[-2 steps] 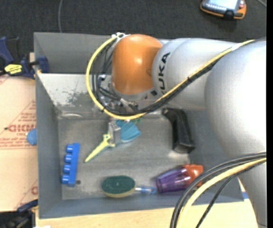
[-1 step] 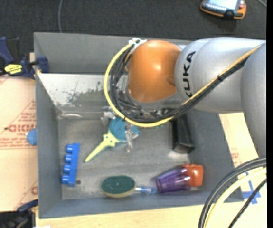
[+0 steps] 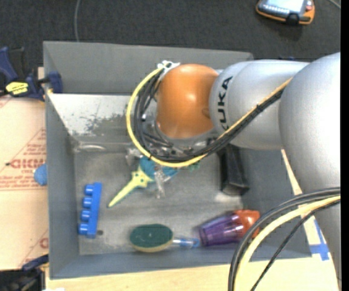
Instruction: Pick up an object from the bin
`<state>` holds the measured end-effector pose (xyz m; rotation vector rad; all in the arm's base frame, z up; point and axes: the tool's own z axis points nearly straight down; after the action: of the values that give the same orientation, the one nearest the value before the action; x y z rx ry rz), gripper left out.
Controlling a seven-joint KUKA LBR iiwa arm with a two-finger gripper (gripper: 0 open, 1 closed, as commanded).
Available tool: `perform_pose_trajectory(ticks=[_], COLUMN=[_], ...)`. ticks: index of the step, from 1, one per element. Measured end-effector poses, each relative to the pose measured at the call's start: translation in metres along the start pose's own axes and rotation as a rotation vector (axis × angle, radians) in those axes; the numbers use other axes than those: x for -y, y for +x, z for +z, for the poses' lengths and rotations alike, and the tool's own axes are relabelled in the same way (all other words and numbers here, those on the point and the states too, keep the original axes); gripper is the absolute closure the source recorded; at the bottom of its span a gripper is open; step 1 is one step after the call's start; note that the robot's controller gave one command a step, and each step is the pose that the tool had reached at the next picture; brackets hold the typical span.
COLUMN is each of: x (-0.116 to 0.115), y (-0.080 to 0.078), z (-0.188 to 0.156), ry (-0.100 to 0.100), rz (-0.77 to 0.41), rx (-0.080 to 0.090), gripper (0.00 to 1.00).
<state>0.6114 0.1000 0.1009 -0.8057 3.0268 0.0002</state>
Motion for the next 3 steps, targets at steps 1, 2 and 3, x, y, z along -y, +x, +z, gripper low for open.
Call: perform_pose_trajectory(ticks=[1,2,3], x=[-0.009,0.001,0.002], y=[-0.009,-0.01,-0.01], z=[0.029,0.029,0.029], ry=[0.004,0.002,0.002], rz=[-0.181,-0.13,-0.129], rx=[0.01,0.009,0.008], gripper=[0.0,1.0,1.0])
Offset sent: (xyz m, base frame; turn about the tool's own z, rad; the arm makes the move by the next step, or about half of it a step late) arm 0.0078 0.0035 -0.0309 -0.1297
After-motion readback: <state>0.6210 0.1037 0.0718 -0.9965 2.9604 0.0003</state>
